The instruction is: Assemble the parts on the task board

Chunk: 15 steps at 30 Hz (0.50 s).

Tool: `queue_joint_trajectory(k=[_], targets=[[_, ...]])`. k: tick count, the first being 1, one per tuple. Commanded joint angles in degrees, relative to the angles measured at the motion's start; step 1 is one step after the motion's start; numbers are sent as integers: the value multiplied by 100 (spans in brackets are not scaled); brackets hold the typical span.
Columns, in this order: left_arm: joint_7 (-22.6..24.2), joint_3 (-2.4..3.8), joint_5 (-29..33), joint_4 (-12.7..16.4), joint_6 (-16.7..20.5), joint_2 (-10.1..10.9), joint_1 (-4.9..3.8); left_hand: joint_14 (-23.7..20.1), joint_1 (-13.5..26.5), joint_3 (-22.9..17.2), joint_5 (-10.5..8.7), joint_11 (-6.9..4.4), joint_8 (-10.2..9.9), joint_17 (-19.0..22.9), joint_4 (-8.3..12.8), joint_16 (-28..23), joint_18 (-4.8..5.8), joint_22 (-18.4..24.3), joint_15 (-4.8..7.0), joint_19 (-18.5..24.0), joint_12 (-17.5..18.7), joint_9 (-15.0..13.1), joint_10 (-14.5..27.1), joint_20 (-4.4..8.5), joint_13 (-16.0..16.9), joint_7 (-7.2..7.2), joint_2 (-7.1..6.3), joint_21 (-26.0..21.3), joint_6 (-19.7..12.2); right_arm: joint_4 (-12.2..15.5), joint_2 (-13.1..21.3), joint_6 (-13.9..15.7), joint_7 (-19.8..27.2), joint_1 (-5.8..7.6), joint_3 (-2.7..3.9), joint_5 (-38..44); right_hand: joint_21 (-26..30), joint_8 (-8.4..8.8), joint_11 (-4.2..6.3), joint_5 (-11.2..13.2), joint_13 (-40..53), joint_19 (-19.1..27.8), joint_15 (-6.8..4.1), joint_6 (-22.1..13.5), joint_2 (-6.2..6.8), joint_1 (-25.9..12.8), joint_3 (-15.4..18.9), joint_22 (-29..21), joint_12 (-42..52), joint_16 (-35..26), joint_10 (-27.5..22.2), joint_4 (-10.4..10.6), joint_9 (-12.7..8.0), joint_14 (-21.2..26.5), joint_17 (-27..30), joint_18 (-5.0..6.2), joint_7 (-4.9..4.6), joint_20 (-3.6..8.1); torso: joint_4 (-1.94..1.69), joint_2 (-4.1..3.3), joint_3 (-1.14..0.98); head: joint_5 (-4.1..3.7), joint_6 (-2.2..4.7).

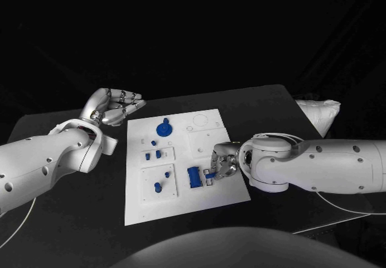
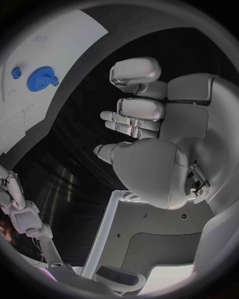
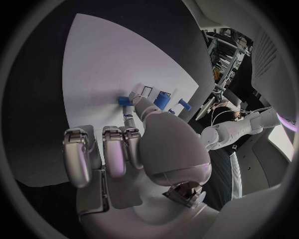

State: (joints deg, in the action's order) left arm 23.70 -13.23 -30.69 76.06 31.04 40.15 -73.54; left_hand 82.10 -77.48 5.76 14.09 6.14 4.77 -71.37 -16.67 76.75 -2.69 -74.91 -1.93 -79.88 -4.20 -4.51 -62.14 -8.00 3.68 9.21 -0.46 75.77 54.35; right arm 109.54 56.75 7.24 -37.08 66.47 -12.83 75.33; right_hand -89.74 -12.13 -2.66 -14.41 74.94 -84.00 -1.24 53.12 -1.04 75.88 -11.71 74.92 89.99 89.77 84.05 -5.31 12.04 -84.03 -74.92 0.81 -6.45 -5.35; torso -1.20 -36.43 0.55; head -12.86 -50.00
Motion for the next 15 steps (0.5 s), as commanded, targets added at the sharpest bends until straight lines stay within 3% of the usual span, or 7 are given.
queue_joint_trajectory(k=[1, 9, 15], targets=[[33, 4, -15, 6, -76, -14, -2, 31, 12, 44, 38, -7, -22, -8, -3, -8, -58, -1033, -2, -51, 10, 6, -51, 1, 7, 16, 57, -6, 13, -73, -8, -452, -219, -76, -71, -53, -26, -14, 14, 32, 1506, -600, -33, -46, 2, -50, -23, 1508, 1, 23, 595, -5, -18, -597, -1508, -81, -11, 45, -1, 2, 2, 4, 0], [31, 4, -15, 6, -75, -9, -2, 31, 12, 44, 38, -7, -22, -8, -3, -8, -58, -1033, -2, -51, 10, 6, -51, 1, 7, 16, 57, -6, 13, -120, -37, -510, -255, -87, -71, 2, -26, -172, 28, 61, 1506, -600, -34, 68, -58, -26, -67, 1508, 1, 23, 595, -46, 72, -597, -1508, -81, 9, 46, 0, -1, -1, 3, 0], [31, 4, -15, 8, -76, -8, -2, 31, 12, 44, 38, -7, -22, -8, -3, -8, -58, -1033, -2, -51, 10, 6, -51, 1, 7, 16, 57, -6, 13, -122, -33, -451, -238, -91, -71, 13, -26, -386, 107, 46, 1506, -600, -85, 355, -359, -154, -142, 1508, 1, 23, 595, 113, 230, -597, -1508, -81, 99, 81, 1, -3, -1, 1, 0]])
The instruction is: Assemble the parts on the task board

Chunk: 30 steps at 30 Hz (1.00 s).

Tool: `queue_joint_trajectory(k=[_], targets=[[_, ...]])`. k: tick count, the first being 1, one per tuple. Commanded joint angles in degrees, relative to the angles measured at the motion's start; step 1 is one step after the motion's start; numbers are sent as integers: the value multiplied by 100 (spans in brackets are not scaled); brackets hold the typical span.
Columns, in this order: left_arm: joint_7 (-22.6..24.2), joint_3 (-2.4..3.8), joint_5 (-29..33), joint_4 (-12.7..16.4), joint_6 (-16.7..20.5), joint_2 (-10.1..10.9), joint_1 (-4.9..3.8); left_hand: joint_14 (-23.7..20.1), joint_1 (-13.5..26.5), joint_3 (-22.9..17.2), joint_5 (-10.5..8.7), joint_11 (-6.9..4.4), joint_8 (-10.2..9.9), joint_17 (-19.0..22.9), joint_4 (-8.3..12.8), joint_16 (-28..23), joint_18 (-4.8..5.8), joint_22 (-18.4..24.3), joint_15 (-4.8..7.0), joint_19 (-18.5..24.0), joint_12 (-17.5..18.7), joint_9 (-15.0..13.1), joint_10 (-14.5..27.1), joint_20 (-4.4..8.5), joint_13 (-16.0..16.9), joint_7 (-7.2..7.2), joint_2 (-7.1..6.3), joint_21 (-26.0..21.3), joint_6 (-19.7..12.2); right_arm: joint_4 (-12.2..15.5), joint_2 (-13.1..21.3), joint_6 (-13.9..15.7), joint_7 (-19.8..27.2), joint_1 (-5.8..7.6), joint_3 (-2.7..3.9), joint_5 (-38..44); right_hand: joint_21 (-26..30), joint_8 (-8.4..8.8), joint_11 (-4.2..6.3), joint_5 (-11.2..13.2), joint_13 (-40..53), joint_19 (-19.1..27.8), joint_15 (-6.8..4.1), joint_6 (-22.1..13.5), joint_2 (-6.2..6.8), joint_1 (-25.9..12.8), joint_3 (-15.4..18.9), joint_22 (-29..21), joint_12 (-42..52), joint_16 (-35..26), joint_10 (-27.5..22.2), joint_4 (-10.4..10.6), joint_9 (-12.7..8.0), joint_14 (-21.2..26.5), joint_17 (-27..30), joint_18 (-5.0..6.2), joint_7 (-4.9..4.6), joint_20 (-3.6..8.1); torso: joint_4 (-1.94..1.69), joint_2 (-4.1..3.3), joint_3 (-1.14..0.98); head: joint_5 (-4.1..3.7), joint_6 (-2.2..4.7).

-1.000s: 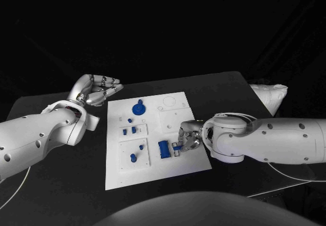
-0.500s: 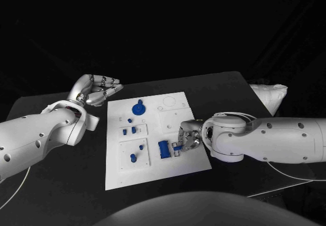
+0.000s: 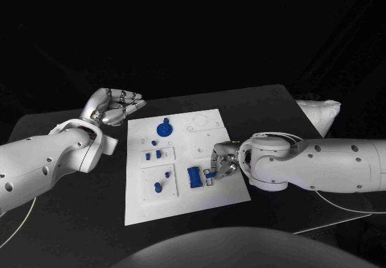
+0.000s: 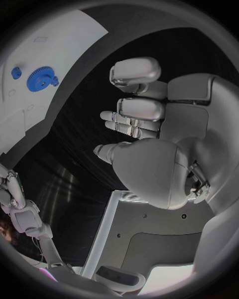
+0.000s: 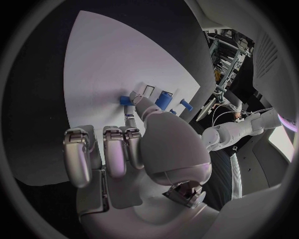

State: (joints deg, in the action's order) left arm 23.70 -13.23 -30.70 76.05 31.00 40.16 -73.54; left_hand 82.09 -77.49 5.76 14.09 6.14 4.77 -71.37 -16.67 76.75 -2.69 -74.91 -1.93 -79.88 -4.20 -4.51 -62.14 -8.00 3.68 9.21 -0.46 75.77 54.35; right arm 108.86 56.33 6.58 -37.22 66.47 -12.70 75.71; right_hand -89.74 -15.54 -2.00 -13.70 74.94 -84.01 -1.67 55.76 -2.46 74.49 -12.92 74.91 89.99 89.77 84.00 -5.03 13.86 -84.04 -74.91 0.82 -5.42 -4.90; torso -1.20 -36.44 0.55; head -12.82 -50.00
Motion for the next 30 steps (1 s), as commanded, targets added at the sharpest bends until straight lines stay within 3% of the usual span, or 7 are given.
queue_joint_trajectory(k=[1, 12, 21, 30], targets=[[31, 4, -14, 10, -72, -9, -2, 31, 12, 44, 38, -7, -22, -8, -3, -8, -58, -1033, -2, -51, 10, 6, -52, 1, 7, 16, 57, -6, 13, -52, 12, -363, -216, -91, -83, -26, -26, -39, 47, -40, 1506, -599, -47, 116, -250, -39, -37, 1509, 1, 23, 600, 112, 56, -596, -1509, -82, 0, 42, 1, -2, 0, -1, 0], [29, 4, -14, 22, -67, 9, -2, 31, 12, 44, 38, -7, -22, -8, -3, -8, -58, -1033, -2, -51, 10, 6, -52, 1, 7, 16, 57, -6, 13, 16, 105, 180, 18, -93, -83, -126, -26, 97, 82, -82, 1506, -599, -52, 401, -401, -198, -249, 1509, 1, 23, 600, 325, 50, -596, -1509, -82, 31, 58, -2, -2, -2, 17, 0], [23, 4, -14, 23, -64, 15, -2, 33, 6, 55, 40, -8, -22, -12, -4, -5, -55, -1038, -2, -59, 11, 5, -53, 1, 7, 15, 65, 2, 19, 164, 315, 669, 242, -63, -83, -758, -26, 192, 84, -69, 1506, -599, -69, 471, -384, -238, -337, 1509, 1, 23, 600, 391, 18, -596, -1509, -82, 36, 70, 2, -2, 2, 20, 0], [21, 3, -14, 8, -71, -2, -2, 33, 6, 55, 40, -8, -22, -12, -4, -5, -55, -1038, -2, -59, 11, 5, -53, 1, 7, 15, 65, 2, 19, 192, 444, 782, 314, 61, -83, -1755, -26, 265, 78, -76, 1506, -599, -74, 467, -325, -243, -365, 1509, 1, 23, 600, 400, -6, -596, -1509, -82, 27, 76, 0, -2, -2, 22, 0]])
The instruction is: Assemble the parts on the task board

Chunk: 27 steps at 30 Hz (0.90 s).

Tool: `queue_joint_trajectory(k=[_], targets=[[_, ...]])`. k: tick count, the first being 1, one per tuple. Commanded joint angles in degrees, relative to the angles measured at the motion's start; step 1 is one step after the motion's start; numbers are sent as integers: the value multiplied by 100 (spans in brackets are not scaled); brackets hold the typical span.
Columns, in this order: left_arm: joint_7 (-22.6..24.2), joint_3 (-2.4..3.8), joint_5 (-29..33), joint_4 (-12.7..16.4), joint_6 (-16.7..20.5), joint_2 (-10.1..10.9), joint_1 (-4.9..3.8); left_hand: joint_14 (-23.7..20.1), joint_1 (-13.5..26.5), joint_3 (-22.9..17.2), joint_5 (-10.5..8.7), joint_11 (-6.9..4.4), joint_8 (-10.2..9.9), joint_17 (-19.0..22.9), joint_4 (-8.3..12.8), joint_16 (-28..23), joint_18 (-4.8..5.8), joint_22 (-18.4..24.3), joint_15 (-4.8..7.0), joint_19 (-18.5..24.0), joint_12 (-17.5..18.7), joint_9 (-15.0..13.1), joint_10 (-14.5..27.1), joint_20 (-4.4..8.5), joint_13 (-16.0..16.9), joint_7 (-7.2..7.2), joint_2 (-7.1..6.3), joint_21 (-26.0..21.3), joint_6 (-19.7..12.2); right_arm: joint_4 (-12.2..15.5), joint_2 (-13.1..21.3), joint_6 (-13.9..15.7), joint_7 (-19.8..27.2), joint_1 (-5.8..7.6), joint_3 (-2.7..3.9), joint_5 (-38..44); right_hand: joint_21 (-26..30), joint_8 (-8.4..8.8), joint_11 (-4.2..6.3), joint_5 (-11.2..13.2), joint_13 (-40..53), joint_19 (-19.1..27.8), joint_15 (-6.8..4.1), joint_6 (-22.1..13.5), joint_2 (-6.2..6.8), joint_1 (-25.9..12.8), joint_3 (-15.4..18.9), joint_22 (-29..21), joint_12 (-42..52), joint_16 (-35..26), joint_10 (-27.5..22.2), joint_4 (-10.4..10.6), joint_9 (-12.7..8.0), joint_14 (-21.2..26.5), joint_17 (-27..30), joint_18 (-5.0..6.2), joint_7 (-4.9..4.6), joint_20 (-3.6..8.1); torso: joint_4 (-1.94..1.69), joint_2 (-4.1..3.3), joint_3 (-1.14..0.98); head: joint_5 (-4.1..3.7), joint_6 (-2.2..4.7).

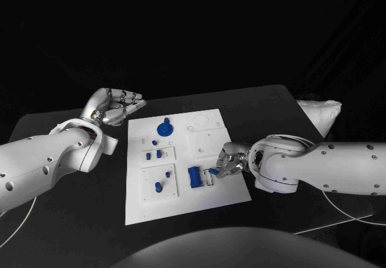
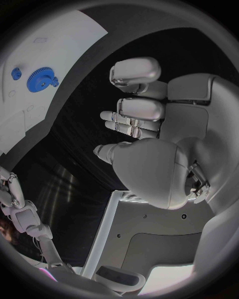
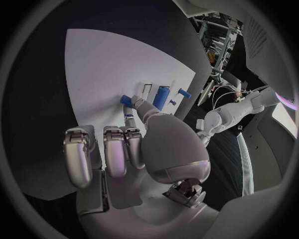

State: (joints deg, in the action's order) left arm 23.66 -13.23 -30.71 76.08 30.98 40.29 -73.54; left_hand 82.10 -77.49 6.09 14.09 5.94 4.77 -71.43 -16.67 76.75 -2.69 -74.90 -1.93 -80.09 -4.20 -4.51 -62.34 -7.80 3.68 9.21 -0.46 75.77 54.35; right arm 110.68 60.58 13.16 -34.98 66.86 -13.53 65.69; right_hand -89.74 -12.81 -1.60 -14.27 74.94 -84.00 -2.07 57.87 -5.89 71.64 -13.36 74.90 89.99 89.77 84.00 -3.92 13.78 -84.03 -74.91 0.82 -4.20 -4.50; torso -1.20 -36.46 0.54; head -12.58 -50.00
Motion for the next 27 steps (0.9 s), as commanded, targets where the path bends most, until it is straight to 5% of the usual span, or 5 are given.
queue_joint_trajectory(k=[1, 18, 27], targets=[[24, 4, -13, 3, -69, -16, -2, 33, 6, 23, 40, 12, -22, -5, -4, -5, -55, -1038, -2, -39, 11, 5, -33, -19, 7, 15, 65, 2, 19, 8, 28, 128, 99, 35, 0, -903, -26, -8, 37, -20, 1506, -600, -34, 257, 19, 42, -321, 1510, 1, 23, 600, 289, 1, -597, -1509, -82, -95, 36, -1, 1, -1, -1, 0], [11, 3, -13, -9, -65, -44, -2, 33, 6, 23, 40, 12, -22, -5, -4, -5, -55, -1038, -2, -39, 11, 5, -33, -19, 7, 15, 65, 2, 19, -170, 81, -41, -7, 159, 0, -3715, -26, 94, 20, -33, 1506, -600, -32, 243, 113, 2, -307, 1510, 1, 23, 600, 315, -29, -597, -1509, -82, -116, 39, -5, 1, 6, 16, 0], [7, 3, -13, -17, -64, -55, -2, 33, 6, 23, 40, 12, -22, -5, -4, -5, -55, -1038, -2, -39, 11, 5, -33, -19, 7, 15, 65, 2, 19, -242, 34, 173, -121, 164, -1, -4424, -26, 203, 4, -9, 1506, -600, -31, 170, 162, -63, -261, 1510, 1, 23, 600, 364, -62, -597, -1509, -82, -129, 39, -4, 1, -1, 20, 0]])
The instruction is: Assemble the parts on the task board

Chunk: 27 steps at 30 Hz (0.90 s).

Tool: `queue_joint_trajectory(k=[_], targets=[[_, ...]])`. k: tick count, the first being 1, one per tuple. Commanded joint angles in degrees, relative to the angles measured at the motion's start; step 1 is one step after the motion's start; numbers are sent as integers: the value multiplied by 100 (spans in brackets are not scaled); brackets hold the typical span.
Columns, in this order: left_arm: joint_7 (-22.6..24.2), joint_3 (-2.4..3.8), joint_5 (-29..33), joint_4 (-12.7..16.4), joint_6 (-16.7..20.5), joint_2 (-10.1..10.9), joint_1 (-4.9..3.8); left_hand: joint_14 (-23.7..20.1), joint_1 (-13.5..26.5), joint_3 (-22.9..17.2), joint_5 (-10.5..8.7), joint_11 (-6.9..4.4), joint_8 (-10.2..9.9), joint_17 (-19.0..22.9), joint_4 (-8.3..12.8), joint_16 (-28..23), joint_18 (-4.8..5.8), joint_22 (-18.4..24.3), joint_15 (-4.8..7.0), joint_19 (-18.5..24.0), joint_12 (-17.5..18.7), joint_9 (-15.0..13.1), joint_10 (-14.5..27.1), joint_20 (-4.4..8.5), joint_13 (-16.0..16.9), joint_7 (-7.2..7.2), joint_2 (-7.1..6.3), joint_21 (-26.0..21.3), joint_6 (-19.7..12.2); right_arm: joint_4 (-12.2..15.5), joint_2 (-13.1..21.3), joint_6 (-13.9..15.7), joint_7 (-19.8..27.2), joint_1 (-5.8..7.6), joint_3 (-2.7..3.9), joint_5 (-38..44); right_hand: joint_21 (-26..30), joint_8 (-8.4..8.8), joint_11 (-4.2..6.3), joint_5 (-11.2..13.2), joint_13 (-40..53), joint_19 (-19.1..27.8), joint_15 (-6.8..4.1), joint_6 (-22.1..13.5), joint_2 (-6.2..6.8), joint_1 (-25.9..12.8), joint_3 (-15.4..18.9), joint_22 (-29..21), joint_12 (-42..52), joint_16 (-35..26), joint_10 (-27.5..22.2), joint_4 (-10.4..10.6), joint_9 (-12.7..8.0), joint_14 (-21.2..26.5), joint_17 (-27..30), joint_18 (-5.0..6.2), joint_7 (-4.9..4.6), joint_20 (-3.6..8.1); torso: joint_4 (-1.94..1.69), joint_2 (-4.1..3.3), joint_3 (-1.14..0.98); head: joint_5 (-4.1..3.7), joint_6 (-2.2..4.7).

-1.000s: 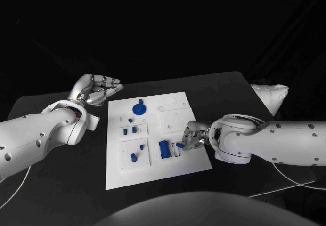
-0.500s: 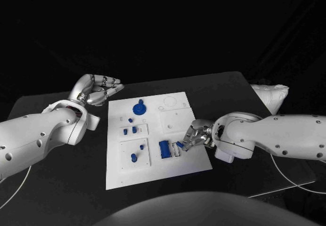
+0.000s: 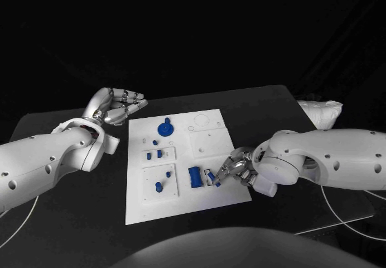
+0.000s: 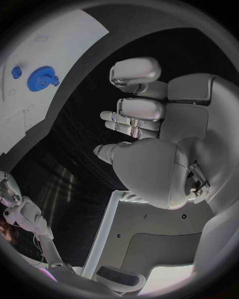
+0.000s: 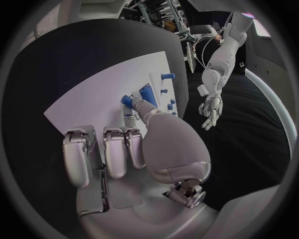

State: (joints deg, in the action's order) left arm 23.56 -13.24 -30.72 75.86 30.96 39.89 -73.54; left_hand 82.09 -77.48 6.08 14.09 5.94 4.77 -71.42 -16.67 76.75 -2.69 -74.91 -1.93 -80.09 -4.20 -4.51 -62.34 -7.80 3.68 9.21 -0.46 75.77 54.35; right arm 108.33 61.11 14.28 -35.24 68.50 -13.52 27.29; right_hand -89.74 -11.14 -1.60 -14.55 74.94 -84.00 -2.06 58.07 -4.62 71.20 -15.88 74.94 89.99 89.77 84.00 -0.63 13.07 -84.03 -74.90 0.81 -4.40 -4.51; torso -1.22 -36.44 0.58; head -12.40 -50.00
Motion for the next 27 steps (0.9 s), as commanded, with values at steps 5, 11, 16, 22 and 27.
queue_joint_trajectory(k=[5, 11, 16, 22, 27], targets=[[16, 4, -12, 3, -58, -16, -2, 33, 6, 24, 40, 12, -22, -7, -4, -5, -55, -1038, -2, -39, 10, 5, -33, -19, 7, 15, 65, 2, 19, -41, -78, 166, -95, 1, -2, -671, -26, 46, 3, 26, 1506, -600, -32, 151, 42, -31, 1, 1506, 1, 23, 600, 44, 7, -597, -1510, -81, -109, 39, 3, -3, -1, 3, 0], [18, 4, -12, 2, -59, -23, -2, 33, 6, 24, 40, 12, -22, -7, -4, -5, -55, -1038, -2, -39, 10, 5, -33, -19, 7, 15, 65, 2, 19, -72, -134, 325, -94, 1, -2, -722, -26, 46, 3, 28, 1506, -600, -32, 154, 42, -33, 3, 1506, 1, 23, 600, 46, 7, -597, -1510, -81, -109, 39, 0, -2, -3, 6, 0], [17, 4, -12, 1, -58, -22, -2, 33, 6, 24, 40, 12, -22, -7, -4, -5, -55, -1038, -2, -39, 10, 5, -33, -19, 7, 15, 65, 2, 19, -97, -172, 412, -105, 1, -2, -679, -26, 79, 5, 37, 1506, -600, -32, 126, 53, -37, 13, 1506, 1, 23, 600, 50, -3, -597, -1510, -81, -106, 39, 2, 0, -4, 8, 0], [16, 4, -12, 3, -60, -19, -2, 33, 6, 24, 40, 12, -22, -7, -4, -5, -55, -1038, -2, -39, 10, 5, -33, -19, 7, 15, 65, 2, 19, -123, -217, 435, -109, 1, -2, -634, -26, 110, 5, 41, 1506, -600, -33, 97, 57, -39, 19, 1506, 1, 23, 600, 54, -12, -597, -1510, -81, -107, 40, 1, -3, -4, 10, 0], [16, 4, -12, 7, -60, -19, -2, 34, -1, 35, 41, 11, -23, -7, -4, -5, -55, -1041, -1, -42, 11, 4, -35, -18, 7, 14, 72, 2, 23, -154, -269, 456, -116, 1, -2, -592, -26, 146, 1, 50, 1506, -600, -32, 62, 67, -45, 31, 1506, 1, 23, 600, 60, -23, -597, -1510, -81, -115, 40, 3, -4, -1, 12, 0]])
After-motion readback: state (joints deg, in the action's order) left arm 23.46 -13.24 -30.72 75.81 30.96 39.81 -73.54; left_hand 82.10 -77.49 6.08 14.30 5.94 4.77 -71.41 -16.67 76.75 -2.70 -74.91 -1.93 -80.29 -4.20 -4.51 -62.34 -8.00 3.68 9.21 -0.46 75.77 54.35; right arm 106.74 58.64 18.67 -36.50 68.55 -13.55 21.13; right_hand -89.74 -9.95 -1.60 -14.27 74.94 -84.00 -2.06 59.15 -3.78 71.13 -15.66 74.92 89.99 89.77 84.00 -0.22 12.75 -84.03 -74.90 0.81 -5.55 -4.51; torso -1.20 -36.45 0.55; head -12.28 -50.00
